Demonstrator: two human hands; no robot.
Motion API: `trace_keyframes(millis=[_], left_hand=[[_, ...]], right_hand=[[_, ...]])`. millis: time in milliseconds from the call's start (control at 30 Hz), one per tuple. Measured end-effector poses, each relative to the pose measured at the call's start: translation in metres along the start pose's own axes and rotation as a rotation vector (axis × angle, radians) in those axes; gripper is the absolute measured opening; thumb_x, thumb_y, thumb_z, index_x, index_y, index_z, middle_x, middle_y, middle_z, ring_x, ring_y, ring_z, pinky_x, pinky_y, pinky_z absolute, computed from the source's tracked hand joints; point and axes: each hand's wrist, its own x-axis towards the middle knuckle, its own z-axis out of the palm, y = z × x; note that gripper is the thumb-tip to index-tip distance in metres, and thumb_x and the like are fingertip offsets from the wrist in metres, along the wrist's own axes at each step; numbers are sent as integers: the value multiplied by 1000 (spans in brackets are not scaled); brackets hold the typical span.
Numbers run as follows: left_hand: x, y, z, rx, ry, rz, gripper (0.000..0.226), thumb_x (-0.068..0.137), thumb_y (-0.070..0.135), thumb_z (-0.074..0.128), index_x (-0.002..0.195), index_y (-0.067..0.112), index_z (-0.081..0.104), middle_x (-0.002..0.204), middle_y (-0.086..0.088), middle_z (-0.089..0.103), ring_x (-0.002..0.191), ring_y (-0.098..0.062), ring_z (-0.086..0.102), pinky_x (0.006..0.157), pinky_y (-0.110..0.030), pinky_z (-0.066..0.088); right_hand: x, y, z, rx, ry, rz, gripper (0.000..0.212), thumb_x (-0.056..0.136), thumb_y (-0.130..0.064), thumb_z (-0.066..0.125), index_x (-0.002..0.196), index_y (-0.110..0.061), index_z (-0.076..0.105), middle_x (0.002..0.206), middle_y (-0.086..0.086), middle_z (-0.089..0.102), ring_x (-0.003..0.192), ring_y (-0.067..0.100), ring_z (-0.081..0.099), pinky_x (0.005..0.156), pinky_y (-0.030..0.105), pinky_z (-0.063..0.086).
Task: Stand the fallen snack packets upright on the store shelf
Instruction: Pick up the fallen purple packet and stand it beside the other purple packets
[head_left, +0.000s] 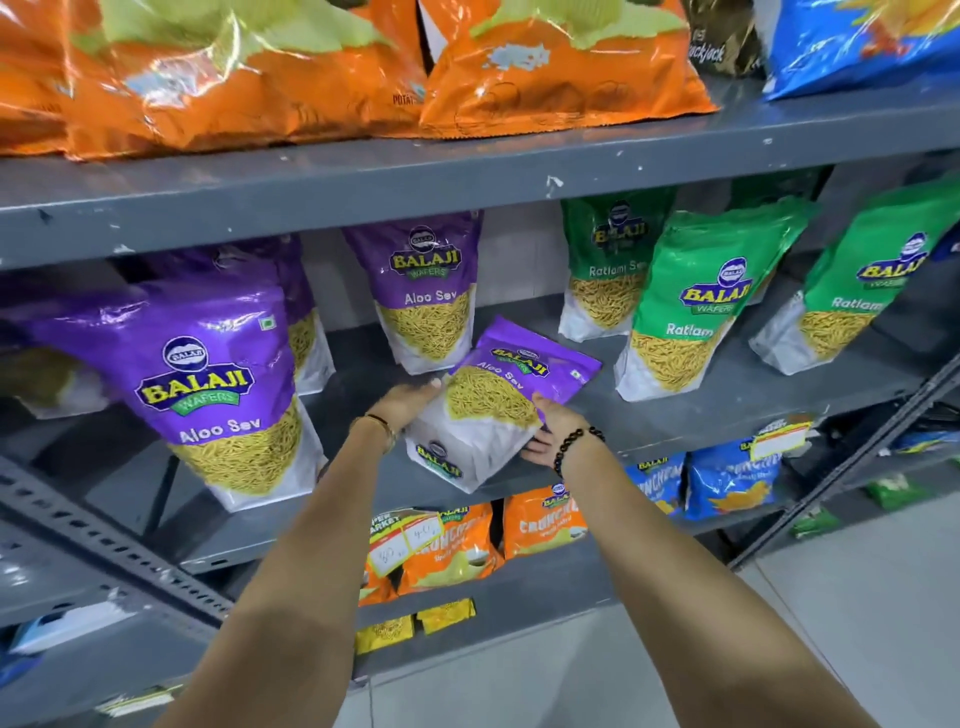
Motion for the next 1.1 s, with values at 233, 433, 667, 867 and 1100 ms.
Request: trace_keyframes(millis=[233, 433, 667, 867, 1100], left_hand=[[8, -8, 5, -73, -168, -142, 54, 80, 41, 68, 114, 0, 61, 112, -20, 64, 100, -29, 58, 88, -36, 44], [-14, -18, 16, -243, -327, -120, 47, 82, 29, 68, 120, 2, 60, 120, -14, 63, 104, -27, 61, 95, -33, 47], [-62, -22, 21, -281, -461, 83, 32, 76, 16, 74, 107, 22, 67, 106, 7, 75, 99, -10, 69, 76, -22, 57], [-126, -10, 6, -224, -539, 302, 50, 69, 3, 77, 110, 29, 66, 114, 1, 72, 108, -18, 67, 79, -25, 57], [-160, 1, -12, -133, -559, 391, 59, 69, -5, 75, 123, 10, 56, 123, -11, 67, 114, -26, 63, 91, -33, 54]], right_hand=[[9, -1, -18, -38, 6, -57, 55, 81, -36, 65, 124, -7, 50, 133, 18, 53, 120, 31, 51, 90, 41, 48], [-3, -5, -46, -56, -160, -129, 50, 81, -30, 67, 123, -11, 47, 122, 11, 56, 96, 23, 61, 72, 34, 52], [-27, -28, -80, -128, -443, -303, 24, 70, -16, 71, 94, -21, 68, 84, -9, 76, 86, 12, 66, 85, 33, 51], [-60, -51, -79, -305, -745, -363, 73, 31, -29, 93, 97, -17, 65, 86, -6, 76, 81, 8, 70, 80, 25, 54], [-68, -55, -62, -356, -910, -375, 58, 30, -25, 94, 85, -22, 77, 84, -7, 77, 81, 6, 71, 77, 23, 57]])
